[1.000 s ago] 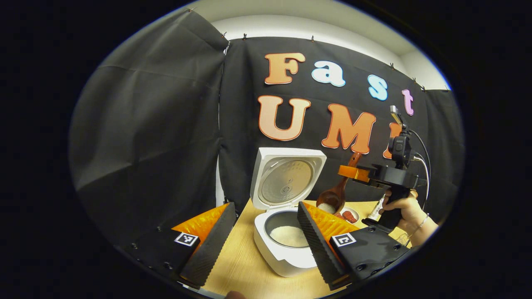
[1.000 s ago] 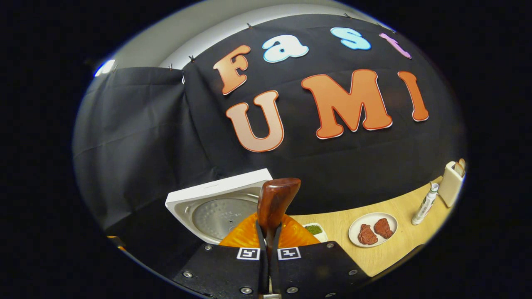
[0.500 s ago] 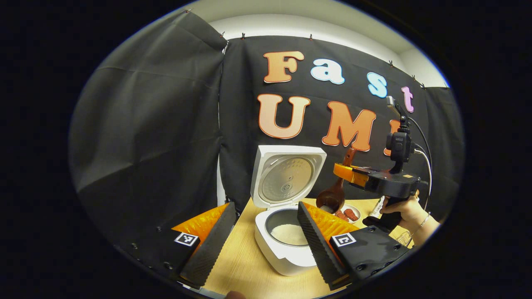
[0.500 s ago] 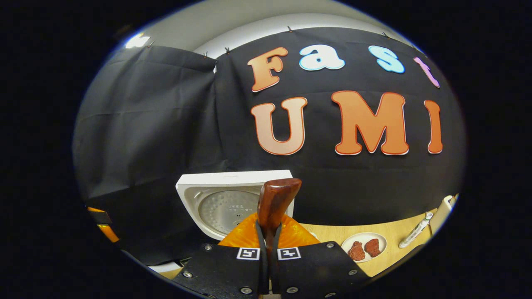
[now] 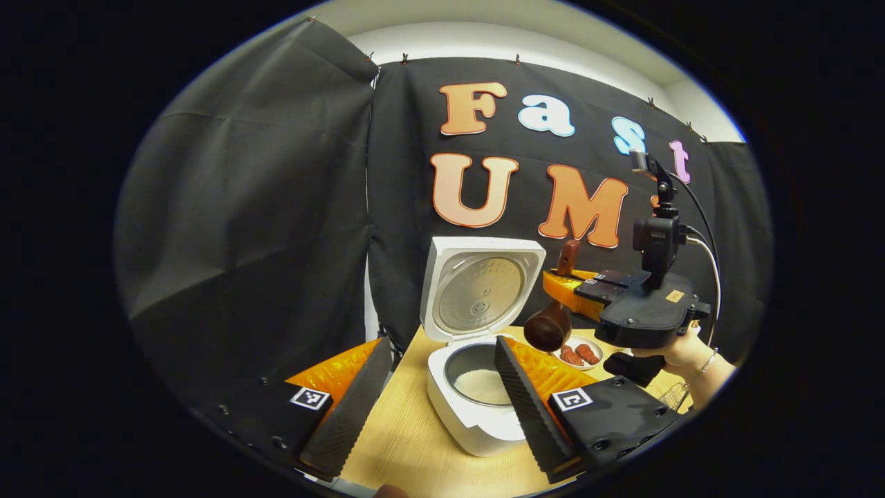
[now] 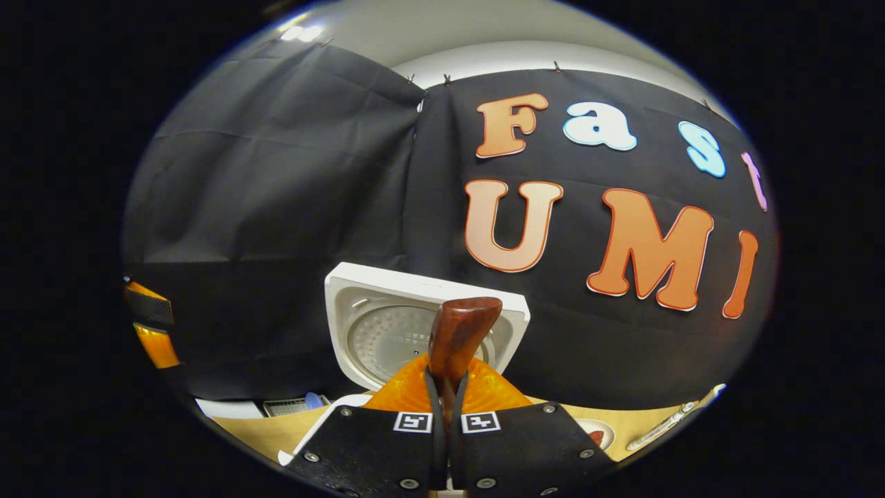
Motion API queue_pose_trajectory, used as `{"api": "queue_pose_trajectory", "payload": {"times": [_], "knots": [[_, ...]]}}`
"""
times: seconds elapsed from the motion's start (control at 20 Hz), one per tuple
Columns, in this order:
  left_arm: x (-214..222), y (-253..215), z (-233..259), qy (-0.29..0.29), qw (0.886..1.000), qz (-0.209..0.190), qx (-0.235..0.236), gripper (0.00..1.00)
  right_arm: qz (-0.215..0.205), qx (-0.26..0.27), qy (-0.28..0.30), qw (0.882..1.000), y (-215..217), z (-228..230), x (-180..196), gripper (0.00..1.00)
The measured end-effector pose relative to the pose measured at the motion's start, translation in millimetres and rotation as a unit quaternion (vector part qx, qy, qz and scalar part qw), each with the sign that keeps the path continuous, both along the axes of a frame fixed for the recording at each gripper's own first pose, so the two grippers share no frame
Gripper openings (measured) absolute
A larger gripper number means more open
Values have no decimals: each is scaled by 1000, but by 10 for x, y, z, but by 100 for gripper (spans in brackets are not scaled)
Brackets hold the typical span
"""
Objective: Close the left gripper, press the button to open the rice cooker; take a wooden spoon from the chopstick holder with the right hand, scoop a spoonful of rice and pour it into the rice cooker, then put the wooden spoon back into the chopstick holder.
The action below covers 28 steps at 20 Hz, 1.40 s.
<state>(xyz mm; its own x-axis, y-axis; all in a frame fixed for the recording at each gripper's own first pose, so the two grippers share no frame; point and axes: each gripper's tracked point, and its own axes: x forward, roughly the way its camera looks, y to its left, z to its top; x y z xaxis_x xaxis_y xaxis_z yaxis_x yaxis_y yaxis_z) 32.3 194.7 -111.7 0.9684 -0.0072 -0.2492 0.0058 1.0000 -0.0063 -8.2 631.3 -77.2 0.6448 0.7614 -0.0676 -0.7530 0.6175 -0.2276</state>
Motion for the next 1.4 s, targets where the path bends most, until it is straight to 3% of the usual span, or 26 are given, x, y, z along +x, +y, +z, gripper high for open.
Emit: {"api": "queue_pose_trajectory", "payload": {"times": [0.3,0.5,0.7,0.85,1.05,1.15,1.4], "knots": [[-13,-2,2,1,1000,2,3,100,19,-11,-4,1000,27,-97,-77,1],[-22,-28,5,1,1000,0,1,100,5,29,63,998,-63,-135,-25,1],[-38,-47,18,0,1000,1,0,100,-18,85,147,985,-250,-184,51,1],[-50,-79,27,0,1000,-1,0,100,-39,127,209,969,-411,-193,171,1],[-47,-158,32,0,1000,-7,-4,100,-70,209,309,925,-721,-168,295,1],[-47,-199,48,-1,1000,-10,-5,100,-82,246,331,908,-892,-102,308,1],[-33,-356,105,-7,1000,-22,-6,100,-124,297,359,876,-1463,-77,496,1]]}}
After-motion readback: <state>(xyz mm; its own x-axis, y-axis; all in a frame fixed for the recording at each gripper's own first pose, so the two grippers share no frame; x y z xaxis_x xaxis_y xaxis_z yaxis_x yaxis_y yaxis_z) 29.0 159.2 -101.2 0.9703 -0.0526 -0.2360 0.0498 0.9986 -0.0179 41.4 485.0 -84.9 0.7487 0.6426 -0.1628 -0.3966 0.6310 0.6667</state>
